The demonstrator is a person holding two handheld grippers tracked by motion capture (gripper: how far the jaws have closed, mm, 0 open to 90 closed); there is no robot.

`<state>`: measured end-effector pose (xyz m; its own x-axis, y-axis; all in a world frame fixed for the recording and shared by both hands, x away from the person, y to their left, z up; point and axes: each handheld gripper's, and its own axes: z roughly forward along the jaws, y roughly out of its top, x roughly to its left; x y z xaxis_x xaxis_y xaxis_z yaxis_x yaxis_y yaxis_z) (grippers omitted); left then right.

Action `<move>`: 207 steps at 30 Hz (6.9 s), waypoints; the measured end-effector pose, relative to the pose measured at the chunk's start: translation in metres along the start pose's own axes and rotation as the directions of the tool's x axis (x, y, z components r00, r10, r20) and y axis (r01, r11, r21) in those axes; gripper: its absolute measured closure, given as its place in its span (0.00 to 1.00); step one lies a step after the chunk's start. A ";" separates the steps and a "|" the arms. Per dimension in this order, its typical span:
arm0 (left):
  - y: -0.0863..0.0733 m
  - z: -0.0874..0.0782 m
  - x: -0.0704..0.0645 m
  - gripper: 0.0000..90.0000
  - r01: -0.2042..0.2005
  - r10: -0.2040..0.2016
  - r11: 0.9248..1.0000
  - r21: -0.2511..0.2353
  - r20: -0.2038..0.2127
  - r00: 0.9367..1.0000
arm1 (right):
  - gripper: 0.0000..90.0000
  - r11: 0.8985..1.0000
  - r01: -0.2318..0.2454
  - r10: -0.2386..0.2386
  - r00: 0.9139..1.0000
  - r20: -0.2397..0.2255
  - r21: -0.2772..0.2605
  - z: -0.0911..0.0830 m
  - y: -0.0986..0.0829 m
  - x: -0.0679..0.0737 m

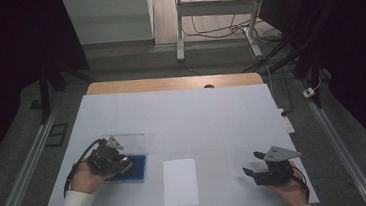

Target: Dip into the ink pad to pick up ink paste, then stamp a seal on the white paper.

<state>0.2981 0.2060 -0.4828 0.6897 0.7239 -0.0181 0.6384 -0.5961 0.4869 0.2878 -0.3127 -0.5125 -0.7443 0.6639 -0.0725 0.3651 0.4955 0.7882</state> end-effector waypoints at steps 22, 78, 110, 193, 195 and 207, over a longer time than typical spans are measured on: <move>-0.002 0.001 0.000 0.79 -0.012 0.012 1.000 -0.014 0.002 1.000 | 0.29 1.000 0.003 -0.003 1.000 0.001 -0.006 -0.001 0.001 0.001; 0.004 -0.044 -0.009 0.78 -0.001 0.007 0.968 -0.249 0.023 1.000 | 0.30 1.000 0.000 0.000 1.000 0.018 -0.015 -0.006 -0.002 -0.002; 0.027 -0.031 -0.045 0.78 -0.068 0.103 0.957 -0.283 0.109 0.989 | 0.30 1.000 -0.001 0.001 1.000 0.008 -0.018 -0.004 -0.003 -0.002; 0.077 0.052 -0.116 0.78 -0.242 0.259 0.964 -0.113 0.180 0.949 | 0.30 1.000 0.010 -0.010 1.000 0.018 0.011 -0.002 -0.004 0.000; 0.077 0.052 -0.116 0.78 -0.239 0.257 0.964 -0.114 0.185 0.949 | 0.30 1.000 0.011 -0.011 1.000 0.019 0.011 -0.002 -0.004 0.000; 0.076 0.052 -0.117 0.78 -0.240 0.257 0.964 -0.114 0.182 0.949 | 0.30 1.000 0.008 -0.008 1.000 0.015 0.010 -0.002 -0.004 0.001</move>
<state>0.2841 0.0580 -0.4894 0.8811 0.4702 -0.0509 0.4113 -0.7085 0.5735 0.2846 -0.3150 -0.5142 -0.7390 0.6679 -0.0881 0.3646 0.5065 0.7814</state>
